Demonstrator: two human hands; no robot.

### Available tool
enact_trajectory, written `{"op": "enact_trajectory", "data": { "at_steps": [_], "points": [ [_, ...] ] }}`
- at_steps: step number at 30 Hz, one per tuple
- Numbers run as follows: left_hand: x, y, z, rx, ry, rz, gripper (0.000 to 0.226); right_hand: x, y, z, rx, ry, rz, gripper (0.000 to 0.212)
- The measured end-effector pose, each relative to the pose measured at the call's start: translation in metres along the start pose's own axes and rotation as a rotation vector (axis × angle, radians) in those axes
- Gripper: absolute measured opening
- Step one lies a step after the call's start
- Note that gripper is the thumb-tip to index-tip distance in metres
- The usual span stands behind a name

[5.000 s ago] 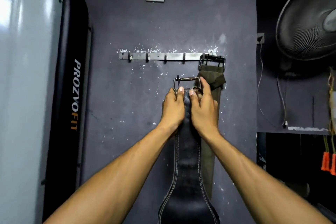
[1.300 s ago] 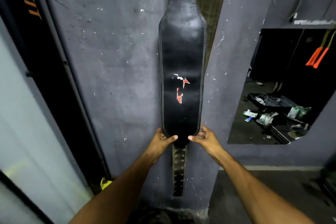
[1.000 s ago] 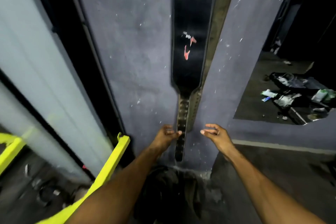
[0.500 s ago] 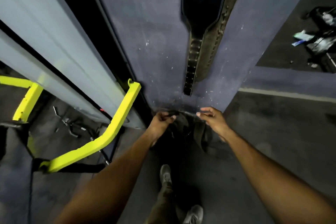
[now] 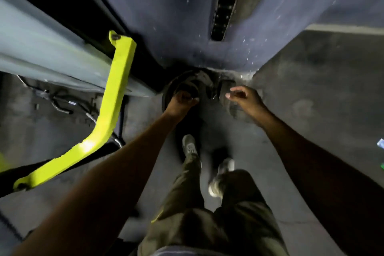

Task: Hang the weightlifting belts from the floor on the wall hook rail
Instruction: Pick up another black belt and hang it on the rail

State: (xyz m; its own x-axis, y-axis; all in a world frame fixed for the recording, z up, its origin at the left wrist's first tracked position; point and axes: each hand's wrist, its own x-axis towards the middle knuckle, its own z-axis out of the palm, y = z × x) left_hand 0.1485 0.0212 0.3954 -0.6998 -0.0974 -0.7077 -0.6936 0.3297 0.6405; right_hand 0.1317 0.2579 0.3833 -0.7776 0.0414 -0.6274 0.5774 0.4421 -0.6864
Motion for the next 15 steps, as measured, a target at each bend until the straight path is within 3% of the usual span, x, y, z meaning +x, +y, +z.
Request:
{"op": "enact_trajectory", "data": {
  "at_steps": [6,15],
  "points": [
    [0.093,-0.064,0.031,-0.025,-0.08,-0.182,0.058,0.11,0.085,0.049,-0.072,-0.115,0.044,0.038],
    [0.33,-0.204,0.163,-0.032,-0.044,-0.205,0.039,0.343,0.261,0.129,-0.357,-0.232,-0.031,0.03]
  ]
}}
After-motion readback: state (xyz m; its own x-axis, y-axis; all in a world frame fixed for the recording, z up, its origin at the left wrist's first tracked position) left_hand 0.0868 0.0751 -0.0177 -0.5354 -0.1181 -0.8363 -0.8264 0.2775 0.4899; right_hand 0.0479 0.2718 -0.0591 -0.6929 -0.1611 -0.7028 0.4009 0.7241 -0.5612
